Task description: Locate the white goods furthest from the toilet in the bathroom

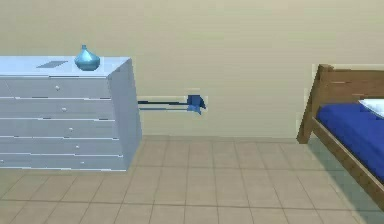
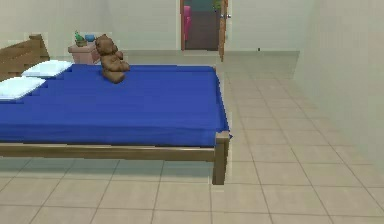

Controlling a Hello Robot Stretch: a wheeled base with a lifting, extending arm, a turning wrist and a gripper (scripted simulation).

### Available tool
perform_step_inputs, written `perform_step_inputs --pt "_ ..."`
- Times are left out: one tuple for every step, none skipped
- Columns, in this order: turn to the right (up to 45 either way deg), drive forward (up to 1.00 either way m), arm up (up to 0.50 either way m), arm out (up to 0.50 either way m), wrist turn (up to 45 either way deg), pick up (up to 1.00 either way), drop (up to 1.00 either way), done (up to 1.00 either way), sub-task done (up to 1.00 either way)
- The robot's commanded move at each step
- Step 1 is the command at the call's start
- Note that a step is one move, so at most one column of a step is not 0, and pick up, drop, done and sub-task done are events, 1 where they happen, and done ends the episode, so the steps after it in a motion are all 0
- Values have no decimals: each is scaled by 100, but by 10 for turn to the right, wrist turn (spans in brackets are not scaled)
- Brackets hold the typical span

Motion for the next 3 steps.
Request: perform_step_inputs --pt "0 25 0 0 0 0 0 0 0" --pt "-450 0 0 0 0 0 0 0 0" --pt "-420 0 0 0 0 0 0 0 0"
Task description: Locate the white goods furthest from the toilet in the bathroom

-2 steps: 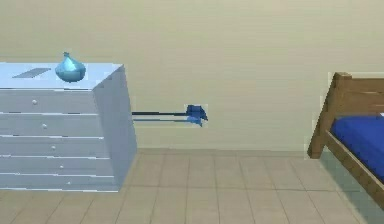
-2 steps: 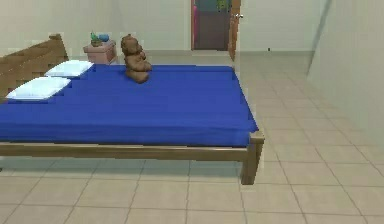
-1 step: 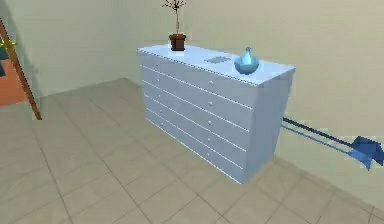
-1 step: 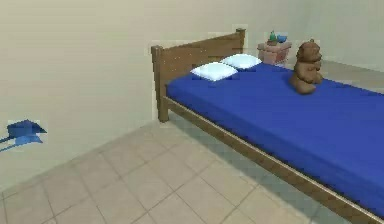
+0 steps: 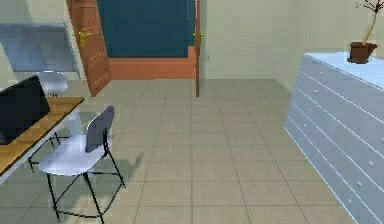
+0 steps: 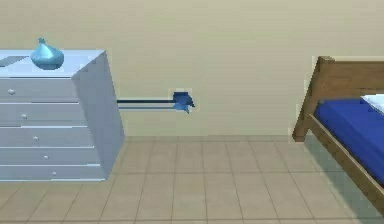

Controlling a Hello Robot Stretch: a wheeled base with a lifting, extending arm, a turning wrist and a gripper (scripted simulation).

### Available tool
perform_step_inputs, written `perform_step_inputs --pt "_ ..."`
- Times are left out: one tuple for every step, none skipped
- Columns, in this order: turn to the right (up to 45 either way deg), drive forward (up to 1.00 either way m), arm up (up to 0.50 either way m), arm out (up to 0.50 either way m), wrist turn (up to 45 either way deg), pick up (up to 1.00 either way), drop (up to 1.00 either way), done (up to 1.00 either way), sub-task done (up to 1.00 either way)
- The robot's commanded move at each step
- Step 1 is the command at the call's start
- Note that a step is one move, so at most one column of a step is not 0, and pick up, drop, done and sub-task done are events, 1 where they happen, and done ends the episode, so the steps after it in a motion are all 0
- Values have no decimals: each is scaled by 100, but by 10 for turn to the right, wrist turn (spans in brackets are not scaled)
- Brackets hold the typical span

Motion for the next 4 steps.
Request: perform_step_inputs --pt "0 100 0 0 0 0 0 0 0" --pt "0 50 0 0 0 0 0 0 0" --pt "-210 0 0 0 0 0 0 0 0" --pt "-30 0 0 0 0 0 0 0 0"
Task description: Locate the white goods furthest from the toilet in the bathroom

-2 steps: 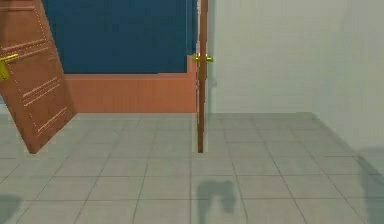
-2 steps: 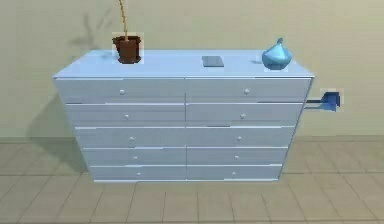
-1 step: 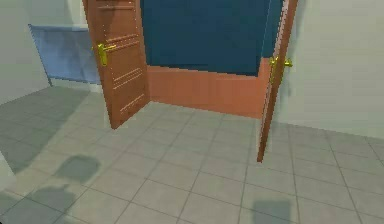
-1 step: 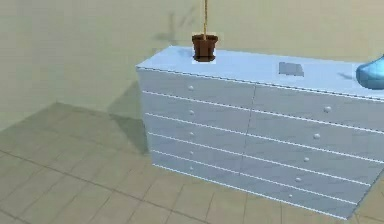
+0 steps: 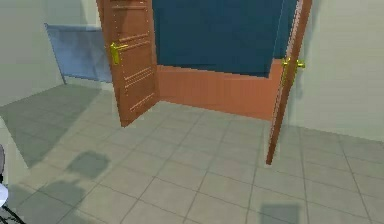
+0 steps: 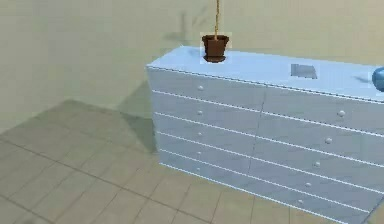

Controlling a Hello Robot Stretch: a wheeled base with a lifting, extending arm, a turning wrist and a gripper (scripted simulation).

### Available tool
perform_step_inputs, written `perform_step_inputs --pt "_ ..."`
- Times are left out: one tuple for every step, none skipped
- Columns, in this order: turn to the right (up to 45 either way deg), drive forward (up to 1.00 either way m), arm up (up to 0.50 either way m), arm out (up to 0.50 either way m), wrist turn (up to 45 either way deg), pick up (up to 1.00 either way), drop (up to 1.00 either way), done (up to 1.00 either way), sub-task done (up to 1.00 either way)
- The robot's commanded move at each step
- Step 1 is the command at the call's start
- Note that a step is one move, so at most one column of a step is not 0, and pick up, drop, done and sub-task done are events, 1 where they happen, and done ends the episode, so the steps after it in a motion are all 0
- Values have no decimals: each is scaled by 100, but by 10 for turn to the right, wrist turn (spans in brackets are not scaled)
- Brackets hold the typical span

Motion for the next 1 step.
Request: perform_step_inputs --pt "450 0 0 0 0 0 0 0 0"
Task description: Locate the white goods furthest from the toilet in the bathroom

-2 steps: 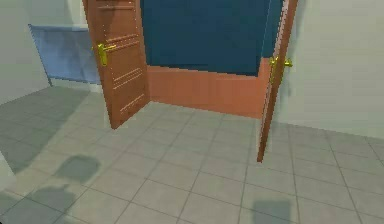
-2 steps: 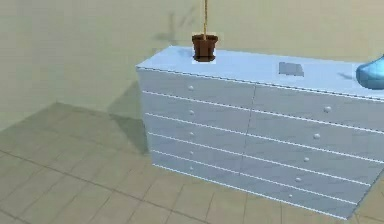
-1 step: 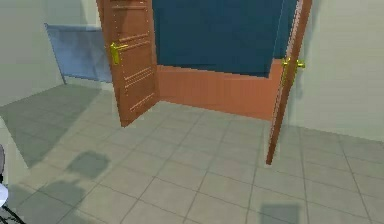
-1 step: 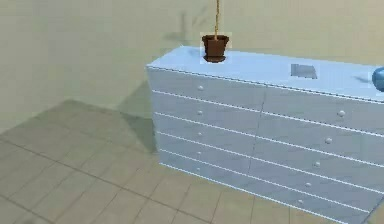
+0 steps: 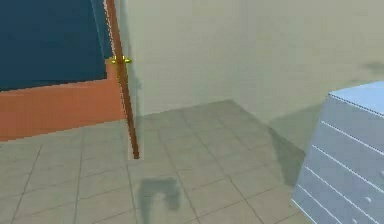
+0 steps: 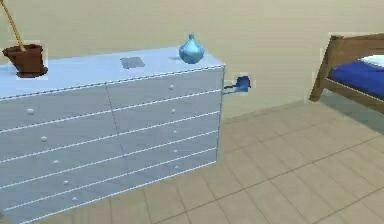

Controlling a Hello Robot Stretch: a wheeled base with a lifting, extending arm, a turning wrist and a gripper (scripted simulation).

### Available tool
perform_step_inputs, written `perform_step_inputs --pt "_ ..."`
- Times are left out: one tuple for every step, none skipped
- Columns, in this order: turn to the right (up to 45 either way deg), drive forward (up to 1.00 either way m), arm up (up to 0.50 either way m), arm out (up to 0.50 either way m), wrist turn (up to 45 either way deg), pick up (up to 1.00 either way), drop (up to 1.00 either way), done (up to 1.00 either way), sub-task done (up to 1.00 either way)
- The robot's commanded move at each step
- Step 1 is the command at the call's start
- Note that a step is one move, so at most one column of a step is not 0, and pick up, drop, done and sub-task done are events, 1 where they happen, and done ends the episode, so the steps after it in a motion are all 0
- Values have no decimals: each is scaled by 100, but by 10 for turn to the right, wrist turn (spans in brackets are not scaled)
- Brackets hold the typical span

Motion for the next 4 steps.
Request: perform_step_inputs --pt "450 0 0 0 0 0 0 0 0" --pt "210 0 0 0 0 0 0 0 0" --pt "0 15 0 0 0 0 0 0 0" --pt "-450 0 0 0 0 0 0 0 0"
